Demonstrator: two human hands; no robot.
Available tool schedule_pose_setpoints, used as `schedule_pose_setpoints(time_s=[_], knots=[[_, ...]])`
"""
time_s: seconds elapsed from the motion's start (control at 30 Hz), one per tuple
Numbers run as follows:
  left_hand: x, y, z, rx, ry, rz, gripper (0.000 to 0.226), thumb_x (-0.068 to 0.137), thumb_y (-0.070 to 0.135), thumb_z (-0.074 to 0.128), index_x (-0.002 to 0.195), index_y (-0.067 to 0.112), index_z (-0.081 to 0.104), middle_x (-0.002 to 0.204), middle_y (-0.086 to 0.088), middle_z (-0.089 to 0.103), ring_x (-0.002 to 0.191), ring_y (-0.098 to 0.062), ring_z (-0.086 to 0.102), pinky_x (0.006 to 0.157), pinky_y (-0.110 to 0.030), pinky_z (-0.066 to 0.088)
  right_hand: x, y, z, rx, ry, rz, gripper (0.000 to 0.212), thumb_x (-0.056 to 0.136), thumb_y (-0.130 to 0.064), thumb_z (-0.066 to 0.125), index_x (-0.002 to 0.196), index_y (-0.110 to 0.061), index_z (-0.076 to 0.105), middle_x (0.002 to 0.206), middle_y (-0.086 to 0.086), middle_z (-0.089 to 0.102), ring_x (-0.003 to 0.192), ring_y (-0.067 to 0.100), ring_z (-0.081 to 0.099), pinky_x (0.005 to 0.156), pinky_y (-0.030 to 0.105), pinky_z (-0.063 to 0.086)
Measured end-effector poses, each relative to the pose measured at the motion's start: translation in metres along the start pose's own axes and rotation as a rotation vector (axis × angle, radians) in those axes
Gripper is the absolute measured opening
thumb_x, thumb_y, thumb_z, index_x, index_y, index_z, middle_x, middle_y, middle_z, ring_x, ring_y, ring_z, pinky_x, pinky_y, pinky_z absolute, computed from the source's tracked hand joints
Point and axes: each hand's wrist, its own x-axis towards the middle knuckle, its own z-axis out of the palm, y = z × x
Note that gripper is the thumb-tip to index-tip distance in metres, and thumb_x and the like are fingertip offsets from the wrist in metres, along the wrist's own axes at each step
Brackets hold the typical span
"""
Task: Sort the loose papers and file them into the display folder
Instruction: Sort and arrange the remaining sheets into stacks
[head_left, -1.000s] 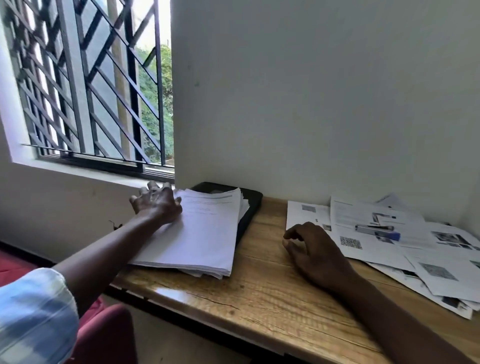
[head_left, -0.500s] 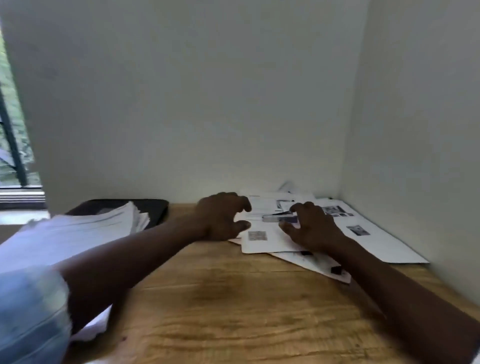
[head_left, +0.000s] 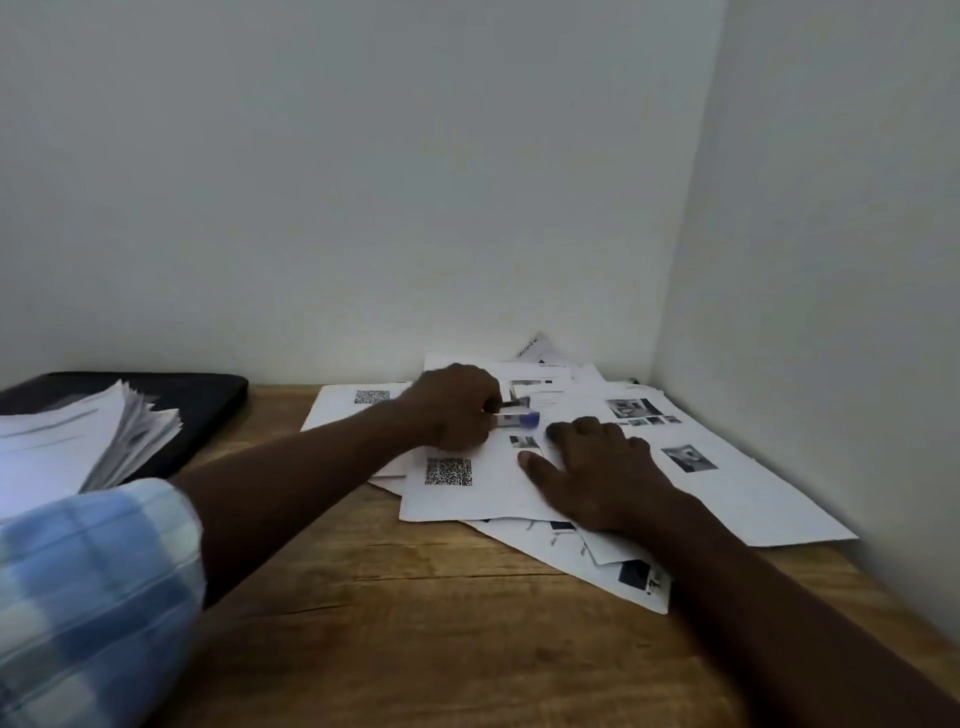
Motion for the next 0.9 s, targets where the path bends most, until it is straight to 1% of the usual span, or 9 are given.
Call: schedule_pose_setpoints(time_s=[0.07,0.17,0.27,0.33,0.4,0.5,0.67,0.8,0.9], knots=[[-0.007,-0.018,-0.017,-0.017,0.006,-0.088,0.020,0.090,0.030,0.064,0.105,0.020,0.074,0.108,-0.004,0.072,0.103,-0.026,0.064,0.088,-0.033,0.053,0.000,-0.004,0.002,0.015,-0.005,-0.018,0.067,0.100,-0.070,0.026,0.150,-0.028,0.039,0.156,0.006,0.037,0.144,0.030,0.033,0.116,0.051,0.025],[-0.025,-0.055,-0.048,-0.037,-0.030,-0.301,0.034,0.077,0.043,0.070,0.091,0.014,0.080,0.083,-0.003,0.078,0.084,-0.022,0.070,0.072,-0.028,0.054,-0.001,-0.015,0.005,0.033,0.000,-0.066,0.064,0.101,-0.067,0.026,0.148,-0.027,0.040,0.154,0.006,0.038,0.142,0.029,0.034,0.116,0.050,0.026],[-0.048,-0.091,-0.065,-0.043,-0.089,-0.499,0.027,0.077,0.034,0.074,0.072,0.007,0.073,0.056,0.000,0.071,0.058,-0.015,0.071,0.058,-0.024,0.051,-0.003,-0.026,0.005,0.056,0.010,-0.087,0.061,0.101,-0.066,0.026,0.146,-0.027,0.041,0.152,0.004,0.040,0.141,0.028,0.036,0.116,0.049,0.027],[-0.067,-0.106,-0.067,0.019,-0.110,-0.593,0.022,0.077,0.029,0.075,0.076,0.008,0.069,0.054,0.001,0.070,0.056,-0.017,0.070,0.054,-0.024,0.050,-0.006,-0.031,0.006,0.061,0.011,-0.091,0.060,0.101,-0.066,0.026,0.145,-0.028,0.042,0.150,0.003,0.042,0.140,0.028,0.037,0.115,0.049,0.027],[-0.084,-0.116,-0.062,0.134,-0.106,-0.627,0.030,0.080,0.037,0.076,0.083,0.010,0.065,0.063,0.001,0.067,0.062,-0.015,0.063,0.053,-0.024,0.044,-0.009,-0.033,0.006,0.064,0.014,-0.097,0.058,0.101,-0.066,0.026,0.143,-0.029,0.044,0.149,0.003,0.044,0.139,0.028,0.038,0.114,0.048,0.028],[-0.101,-0.123,-0.057,0.195,-0.130,-0.642,0.039,0.083,0.050,0.074,0.087,0.012,0.065,0.074,-0.002,0.068,0.070,-0.016,0.064,0.061,-0.026,0.048,-0.015,-0.035,0.003,0.068,0.031,-0.105,0.059,0.101,-0.067,0.028,0.143,-0.030,0.046,0.148,0.002,0.046,0.138,0.027,0.040,0.114,0.047,0.030],[-0.104,-0.099,-0.063,0.377,-0.068,-0.548,0.039,0.086,0.049,0.068,0.110,0.020,0.060,0.095,0.002,0.059,0.094,-0.022,0.061,0.077,-0.031,0.049,-0.028,-0.042,-0.005,0.076,0.079,-0.163,0.062,0.097,-0.075,0.028,0.134,-0.034,0.057,0.139,-0.006,0.055,0.133,0.021,0.045,0.111,0.044,0.034],[-0.090,-0.062,-0.045,0.129,0.021,-0.381,0.058,0.087,0.073,0.058,0.127,0.032,0.061,0.127,0.006,0.065,0.120,-0.021,0.060,0.095,-0.037,0.050,-0.022,-0.039,-0.015,0.356,0.297,-0.098,0.050,0.099,-0.068,0.039,0.118,-0.032,0.069,0.120,-0.005,0.067,0.114,0.020,0.061,0.097,0.039,0.044],[-0.077,-0.031,-0.023,-0.008,0.056,-0.337,0.065,0.088,0.078,0.052,0.129,0.029,0.061,0.132,0.005,0.063,0.125,-0.022,0.057,0.098,-0.039,0.049,-0.013,-0.017,-0.021,0.196,0.437,0.113,0.052,0.097,-0.064,0.045,0.125,-0.027,0.067,0.129,0.004,0.064,0.125,0.029,0.055,0.104,0.045,0.040]])
